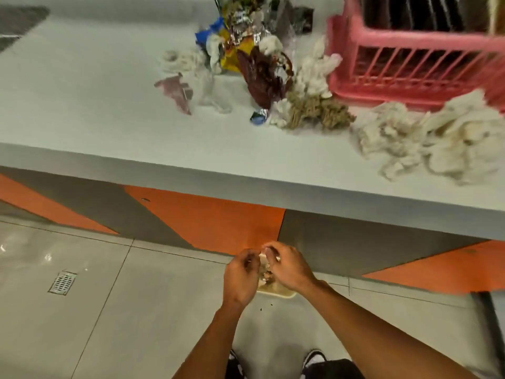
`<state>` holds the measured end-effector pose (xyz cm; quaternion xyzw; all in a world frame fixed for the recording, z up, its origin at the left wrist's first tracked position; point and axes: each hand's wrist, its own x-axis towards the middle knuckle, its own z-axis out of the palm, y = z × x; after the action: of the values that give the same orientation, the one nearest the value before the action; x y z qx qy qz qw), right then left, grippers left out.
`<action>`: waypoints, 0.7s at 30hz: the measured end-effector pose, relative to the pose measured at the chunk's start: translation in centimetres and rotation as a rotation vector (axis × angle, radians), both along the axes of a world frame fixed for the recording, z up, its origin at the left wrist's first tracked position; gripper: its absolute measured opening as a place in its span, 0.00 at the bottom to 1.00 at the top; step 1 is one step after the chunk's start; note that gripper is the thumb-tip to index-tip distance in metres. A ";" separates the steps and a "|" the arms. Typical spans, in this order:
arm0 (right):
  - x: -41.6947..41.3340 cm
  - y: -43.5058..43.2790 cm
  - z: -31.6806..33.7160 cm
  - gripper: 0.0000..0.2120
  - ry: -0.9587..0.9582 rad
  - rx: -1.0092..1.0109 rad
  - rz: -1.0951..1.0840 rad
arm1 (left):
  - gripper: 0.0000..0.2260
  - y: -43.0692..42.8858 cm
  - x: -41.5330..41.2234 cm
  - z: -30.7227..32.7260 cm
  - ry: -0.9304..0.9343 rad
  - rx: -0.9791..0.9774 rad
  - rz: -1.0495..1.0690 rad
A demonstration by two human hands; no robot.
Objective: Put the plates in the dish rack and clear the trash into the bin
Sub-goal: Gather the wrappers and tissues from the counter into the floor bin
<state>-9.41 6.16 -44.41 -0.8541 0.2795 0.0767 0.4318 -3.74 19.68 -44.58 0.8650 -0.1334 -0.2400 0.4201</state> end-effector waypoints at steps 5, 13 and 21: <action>-1.9 0.2 12.0 0.09 -0.131 0.096 -0.127 | 0.07 1.4 -1.5 12.9 -0.061 -0.201 0.111; -0.7 -1.8 28.6 0.08 -0.344 0.196 -0.086 | 0.07 1.5 -0.4 27.4 -0.176 -0.313 0.169; 0.6 -1.7 36.2 0.06 -0.432 0.212 -0.041 | 0.07 3.6 0.4 32.7 -0.221 -0.349 0.267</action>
<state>-8.84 4.46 -8.21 -0.7948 0.1882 -0.0874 0.5703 -3.37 23.29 -11.88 0.8102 -0.1024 -0.0593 0.5741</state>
